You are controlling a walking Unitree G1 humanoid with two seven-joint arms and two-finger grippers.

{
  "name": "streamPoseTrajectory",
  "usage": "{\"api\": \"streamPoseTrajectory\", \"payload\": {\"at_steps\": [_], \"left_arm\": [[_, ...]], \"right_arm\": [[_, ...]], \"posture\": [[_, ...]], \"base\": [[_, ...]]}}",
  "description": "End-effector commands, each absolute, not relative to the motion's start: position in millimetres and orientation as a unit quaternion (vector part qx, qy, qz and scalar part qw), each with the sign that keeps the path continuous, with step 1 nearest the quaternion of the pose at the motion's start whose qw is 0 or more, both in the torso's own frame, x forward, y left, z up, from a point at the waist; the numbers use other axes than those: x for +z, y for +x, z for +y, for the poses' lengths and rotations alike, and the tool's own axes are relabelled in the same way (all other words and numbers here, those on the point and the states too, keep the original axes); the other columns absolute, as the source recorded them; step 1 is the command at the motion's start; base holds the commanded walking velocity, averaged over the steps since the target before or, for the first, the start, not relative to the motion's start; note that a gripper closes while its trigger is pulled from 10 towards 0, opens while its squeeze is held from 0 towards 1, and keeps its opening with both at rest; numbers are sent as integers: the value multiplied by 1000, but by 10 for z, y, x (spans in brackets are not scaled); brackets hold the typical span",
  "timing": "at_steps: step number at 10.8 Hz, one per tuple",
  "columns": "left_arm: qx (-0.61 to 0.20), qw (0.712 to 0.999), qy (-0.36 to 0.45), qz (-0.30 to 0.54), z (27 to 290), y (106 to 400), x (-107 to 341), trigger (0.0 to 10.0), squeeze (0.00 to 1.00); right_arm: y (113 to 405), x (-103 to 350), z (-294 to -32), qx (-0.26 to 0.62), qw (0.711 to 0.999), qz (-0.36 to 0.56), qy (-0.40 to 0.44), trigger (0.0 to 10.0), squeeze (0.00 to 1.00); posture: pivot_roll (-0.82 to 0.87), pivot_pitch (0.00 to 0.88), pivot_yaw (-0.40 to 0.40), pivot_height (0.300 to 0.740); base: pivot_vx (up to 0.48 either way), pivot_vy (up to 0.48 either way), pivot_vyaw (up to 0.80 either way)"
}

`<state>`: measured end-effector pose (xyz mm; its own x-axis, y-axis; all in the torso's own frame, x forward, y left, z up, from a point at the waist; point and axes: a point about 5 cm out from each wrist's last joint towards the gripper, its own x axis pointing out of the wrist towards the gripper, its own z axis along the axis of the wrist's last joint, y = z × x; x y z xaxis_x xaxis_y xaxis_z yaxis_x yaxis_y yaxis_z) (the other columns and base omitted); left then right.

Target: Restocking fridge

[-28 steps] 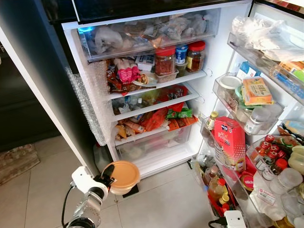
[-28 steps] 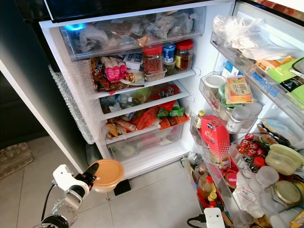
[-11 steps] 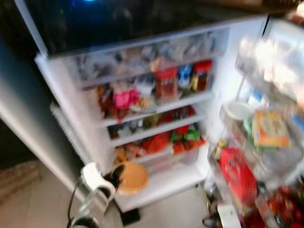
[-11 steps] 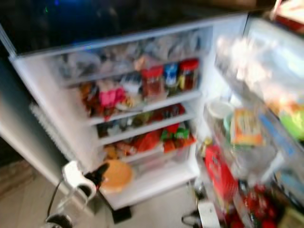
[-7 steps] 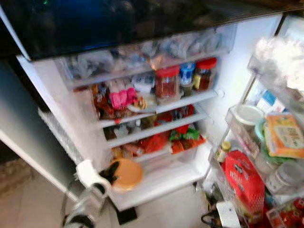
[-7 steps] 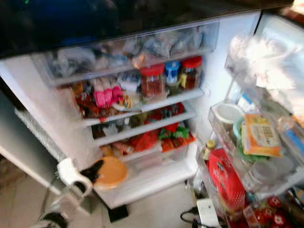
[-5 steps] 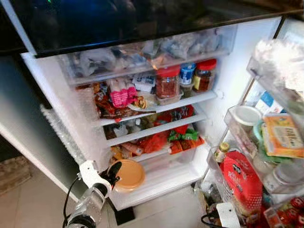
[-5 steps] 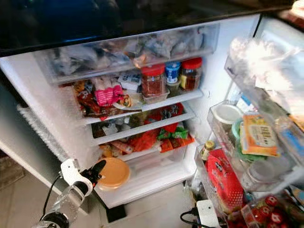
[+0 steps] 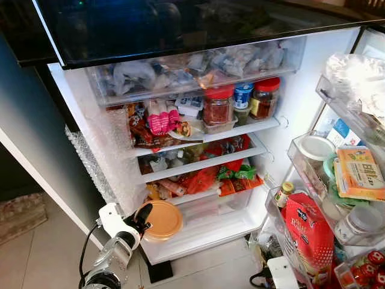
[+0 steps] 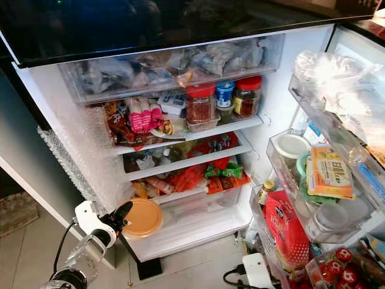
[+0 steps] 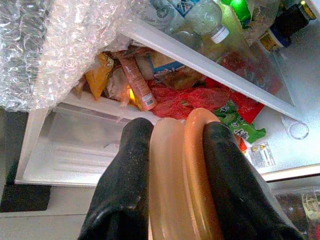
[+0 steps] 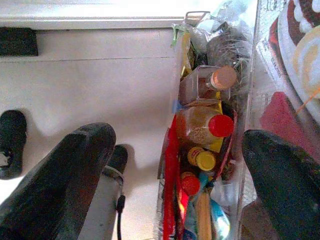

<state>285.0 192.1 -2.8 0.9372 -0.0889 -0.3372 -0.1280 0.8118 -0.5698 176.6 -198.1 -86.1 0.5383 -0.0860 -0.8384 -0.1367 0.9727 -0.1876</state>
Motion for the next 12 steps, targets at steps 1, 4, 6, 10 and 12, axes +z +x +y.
{"api": "streamPoseTrajectory", "payload": {"at_steps": [1, 4, 6, 10, 12], "left_arm": [[11, 938, -302, 167, 1951, 2859, -1, 10000, 0], [11, 939, -301, 165, 1959, 2860, 3, 10000, 0], [10, 939, -302, 163, 1960, 2874, 18, 10000, 0], [5, 939, -304, 161, 1946, 2885, 28, 10000, 0], [4, 939, -305, 159, 1952, 2888, 33, 10000, 0]], "right_arm": [[1780, -855, -1984, 18, 867, 481, -127, 10000, 0], [1746, -845, -2127, 5, 863, 483, -146, 10000, 0], [1704, -839, -2244, -5, 859, 487, -159, 10000, 0], [1622, -853, -2336, -16, 852, 495, -169, 10000, 0], [1522, -876, -2401, -13, 843, 504, -186, 10000, 0]], "posture": [[-36, 0, 23, 740], [-35, 0, 23, 740], [-38, 0, 26, 740], [-37, 0, 26, 740], [-36, 0, 25, 740]], "base": [[0, 0, 0], [0, 0, 0], [0, 0, 0], [0, 0, 0], [0, 0, 0]]}}
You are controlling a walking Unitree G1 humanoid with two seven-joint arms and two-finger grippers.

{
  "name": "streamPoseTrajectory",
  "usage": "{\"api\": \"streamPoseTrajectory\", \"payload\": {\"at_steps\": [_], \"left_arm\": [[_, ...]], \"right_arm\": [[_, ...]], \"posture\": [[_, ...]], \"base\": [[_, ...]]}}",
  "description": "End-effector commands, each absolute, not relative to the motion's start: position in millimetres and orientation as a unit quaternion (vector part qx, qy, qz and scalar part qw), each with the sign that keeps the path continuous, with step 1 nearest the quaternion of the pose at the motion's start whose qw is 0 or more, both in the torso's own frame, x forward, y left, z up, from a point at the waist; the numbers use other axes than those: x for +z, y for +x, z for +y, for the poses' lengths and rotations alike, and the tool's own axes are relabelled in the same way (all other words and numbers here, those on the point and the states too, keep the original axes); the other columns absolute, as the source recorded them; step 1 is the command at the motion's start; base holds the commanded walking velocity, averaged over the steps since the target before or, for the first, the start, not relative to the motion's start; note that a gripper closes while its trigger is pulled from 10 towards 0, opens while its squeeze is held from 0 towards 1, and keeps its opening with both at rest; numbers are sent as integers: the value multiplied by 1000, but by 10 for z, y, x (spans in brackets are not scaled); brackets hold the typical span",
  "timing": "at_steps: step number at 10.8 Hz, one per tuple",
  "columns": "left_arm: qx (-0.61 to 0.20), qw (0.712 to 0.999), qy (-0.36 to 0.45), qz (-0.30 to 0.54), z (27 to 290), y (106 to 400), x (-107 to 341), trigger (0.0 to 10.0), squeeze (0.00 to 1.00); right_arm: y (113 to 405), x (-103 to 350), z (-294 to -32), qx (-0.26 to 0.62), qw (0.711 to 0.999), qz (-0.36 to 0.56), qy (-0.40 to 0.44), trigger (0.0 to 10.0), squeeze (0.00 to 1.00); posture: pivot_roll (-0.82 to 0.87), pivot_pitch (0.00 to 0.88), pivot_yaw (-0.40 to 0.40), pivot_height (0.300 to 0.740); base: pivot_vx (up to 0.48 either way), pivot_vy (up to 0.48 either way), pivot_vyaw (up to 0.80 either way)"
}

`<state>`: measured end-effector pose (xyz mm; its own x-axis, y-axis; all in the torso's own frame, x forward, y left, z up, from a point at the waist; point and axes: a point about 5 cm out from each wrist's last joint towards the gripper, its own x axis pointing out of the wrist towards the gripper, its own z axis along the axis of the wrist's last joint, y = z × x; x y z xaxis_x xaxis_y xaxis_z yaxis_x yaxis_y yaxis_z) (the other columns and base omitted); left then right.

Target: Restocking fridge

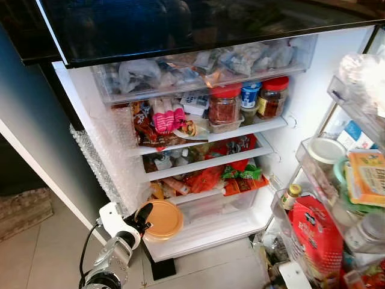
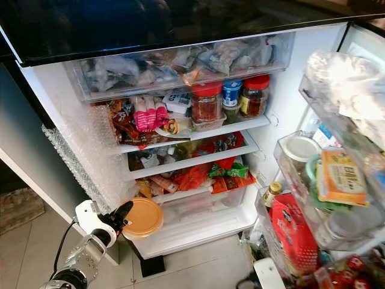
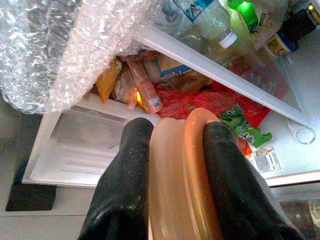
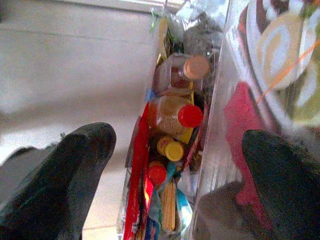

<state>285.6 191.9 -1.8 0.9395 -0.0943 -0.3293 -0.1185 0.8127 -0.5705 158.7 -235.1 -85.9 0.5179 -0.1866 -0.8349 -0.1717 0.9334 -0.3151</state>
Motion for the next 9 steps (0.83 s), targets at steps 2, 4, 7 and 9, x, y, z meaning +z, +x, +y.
{"api": "streamPoseTrajectory", "payload": {"at_steps": [2, 4, 7, 9], "left_arm": [[3, 939, -306, 158, 1948, 2888, 34, 10000, 0], [-1, 939, -307, 157, 1921, 2894, 38, 10000, 0], [-4, 938, -309, 158, 1894, 2900, 38, 10000, 0], [-7, 938, -312, 153, 1875, 2919, 58, 10000, 0]], "right_arm": [[1436, -860, -2572, -32, 836, 513, -193, 10000, 0], [1387, -834, -2709, -49, 831, 517, -199, 10000, 0], [1396, -836, -2693, -54, 832, 516, -194, 10000, 0], [1453, -866, -2531, -35, 841, 511, -177, 10000, 0]], "posture": [[-38, 0, 24, 740], [-39, 0, 24, 740], [-41, 0, 25, 740], [-39, 0, 23, 740]], "base": [[0, 0, 0], [0, 0, 0], [0, 0, 0], [0, 0, 0]]}}
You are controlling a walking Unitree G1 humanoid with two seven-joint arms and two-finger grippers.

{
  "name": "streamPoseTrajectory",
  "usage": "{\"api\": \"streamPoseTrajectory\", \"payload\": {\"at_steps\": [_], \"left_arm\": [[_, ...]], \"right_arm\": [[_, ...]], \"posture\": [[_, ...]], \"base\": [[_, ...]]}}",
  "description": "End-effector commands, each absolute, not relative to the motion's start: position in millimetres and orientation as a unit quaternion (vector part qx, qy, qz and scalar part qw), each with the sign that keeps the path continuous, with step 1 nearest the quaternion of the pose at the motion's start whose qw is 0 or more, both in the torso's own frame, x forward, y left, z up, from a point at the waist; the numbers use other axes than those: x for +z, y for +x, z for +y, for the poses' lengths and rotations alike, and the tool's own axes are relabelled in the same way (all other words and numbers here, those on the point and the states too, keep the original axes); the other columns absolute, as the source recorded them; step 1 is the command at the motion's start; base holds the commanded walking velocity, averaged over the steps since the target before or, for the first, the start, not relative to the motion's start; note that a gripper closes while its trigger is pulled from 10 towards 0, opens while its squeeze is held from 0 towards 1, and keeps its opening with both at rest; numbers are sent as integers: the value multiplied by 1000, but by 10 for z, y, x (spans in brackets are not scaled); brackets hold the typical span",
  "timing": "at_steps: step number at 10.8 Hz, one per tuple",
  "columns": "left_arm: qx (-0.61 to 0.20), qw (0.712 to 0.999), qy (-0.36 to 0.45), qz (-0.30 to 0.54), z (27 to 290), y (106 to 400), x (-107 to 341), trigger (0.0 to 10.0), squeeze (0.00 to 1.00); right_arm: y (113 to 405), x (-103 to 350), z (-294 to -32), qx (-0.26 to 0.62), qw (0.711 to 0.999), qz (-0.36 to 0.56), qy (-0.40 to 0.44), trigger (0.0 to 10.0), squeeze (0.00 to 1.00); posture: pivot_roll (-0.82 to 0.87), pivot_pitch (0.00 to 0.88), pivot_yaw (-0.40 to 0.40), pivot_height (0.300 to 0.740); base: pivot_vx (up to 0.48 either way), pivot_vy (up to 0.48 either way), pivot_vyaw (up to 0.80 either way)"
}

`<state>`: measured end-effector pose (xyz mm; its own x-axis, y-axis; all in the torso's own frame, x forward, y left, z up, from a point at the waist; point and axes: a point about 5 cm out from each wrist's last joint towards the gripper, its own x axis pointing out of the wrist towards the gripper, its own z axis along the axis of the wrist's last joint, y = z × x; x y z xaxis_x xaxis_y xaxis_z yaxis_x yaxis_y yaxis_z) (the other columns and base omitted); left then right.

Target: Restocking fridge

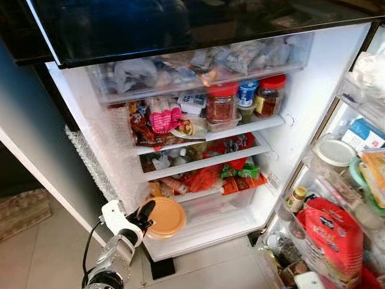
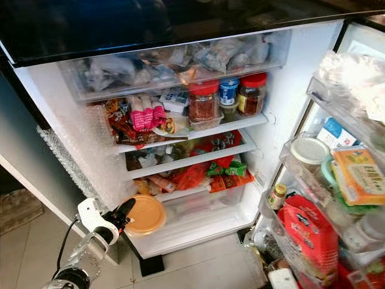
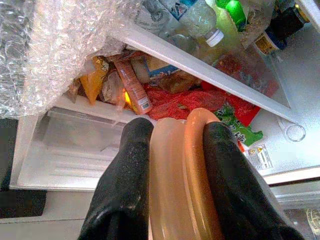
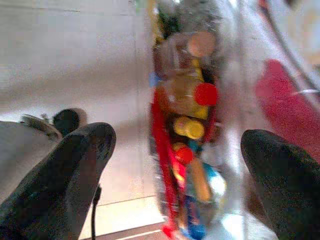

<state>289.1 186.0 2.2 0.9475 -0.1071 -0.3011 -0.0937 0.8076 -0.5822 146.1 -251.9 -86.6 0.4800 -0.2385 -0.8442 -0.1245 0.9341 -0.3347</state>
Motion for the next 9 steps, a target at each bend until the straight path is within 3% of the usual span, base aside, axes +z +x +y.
{"api": "streamPoseTrajectory", "payload": {"at_steps": [1, 4, 9], "left_arm": [[-9, 937, -314, 151, 1870, 2927, 68, 10000, 0], [-12, 938, -316, 142, 1866, 2945, 95, 10000, 0], [-17, 937, -319, 138, 1844, 2949, 102, 10000, 0]], "right_arm": [[1475, -878, -2462, -27, 845, 509, -163, 10000, 0], [1508, -927, -2210, 6, 853, 515, -83, 10000, 0], [1518, -929, -2176, 16, 855, 514, -72, 10000, 0]], "posture": [[-35, 0, 23, 740], [-35, 0, 23, 740], [-38, 0, 20, 740]], "base": [[0, 0, 0], [0, 0, 0], [0, -250, 0]]}}
